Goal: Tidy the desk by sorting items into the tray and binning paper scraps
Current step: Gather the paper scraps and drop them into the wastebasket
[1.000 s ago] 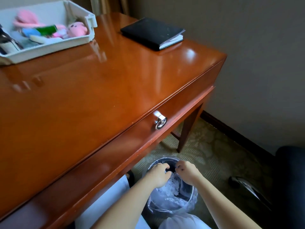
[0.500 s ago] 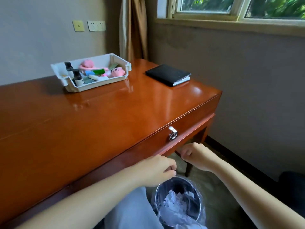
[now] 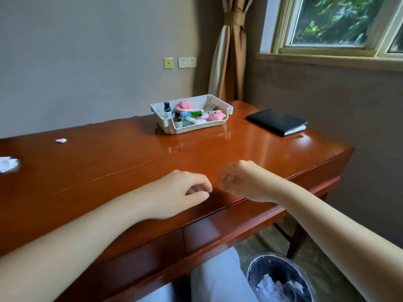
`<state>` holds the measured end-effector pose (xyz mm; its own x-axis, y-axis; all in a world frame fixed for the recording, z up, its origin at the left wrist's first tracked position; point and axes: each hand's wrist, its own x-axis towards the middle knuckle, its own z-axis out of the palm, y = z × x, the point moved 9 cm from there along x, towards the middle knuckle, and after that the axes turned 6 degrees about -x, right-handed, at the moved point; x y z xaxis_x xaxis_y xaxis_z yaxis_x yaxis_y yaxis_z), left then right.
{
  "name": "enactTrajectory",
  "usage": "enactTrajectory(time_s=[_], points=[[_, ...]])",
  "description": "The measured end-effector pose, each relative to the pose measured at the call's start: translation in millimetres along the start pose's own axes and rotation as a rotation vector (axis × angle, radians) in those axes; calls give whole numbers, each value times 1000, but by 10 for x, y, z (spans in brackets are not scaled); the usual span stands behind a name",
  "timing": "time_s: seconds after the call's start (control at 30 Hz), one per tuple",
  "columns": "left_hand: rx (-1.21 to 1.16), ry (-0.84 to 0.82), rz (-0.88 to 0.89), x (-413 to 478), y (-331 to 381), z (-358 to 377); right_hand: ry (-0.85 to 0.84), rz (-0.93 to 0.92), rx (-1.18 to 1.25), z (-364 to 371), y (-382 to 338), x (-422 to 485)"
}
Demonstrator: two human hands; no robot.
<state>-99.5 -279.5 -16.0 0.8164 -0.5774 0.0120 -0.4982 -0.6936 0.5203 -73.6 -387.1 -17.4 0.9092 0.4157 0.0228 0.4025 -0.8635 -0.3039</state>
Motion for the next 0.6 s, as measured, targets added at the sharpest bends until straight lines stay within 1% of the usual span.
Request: enactTrajectory(time_s=[0.13,0.23,0.43,0.6], points=[[72,77,-108,-346,-414,-312,-10,-126,21,152,-515,417],[119,146,-223,-610,-803,-514,-46,-205,36,362,-889,715],[174,393,-500,-1157,-1644,-824,-125,-307,-5,831,-1552,1329],[217,506,-689,-1601,-2277,-964,-77,-361,-23,1038,-2012,1741]])
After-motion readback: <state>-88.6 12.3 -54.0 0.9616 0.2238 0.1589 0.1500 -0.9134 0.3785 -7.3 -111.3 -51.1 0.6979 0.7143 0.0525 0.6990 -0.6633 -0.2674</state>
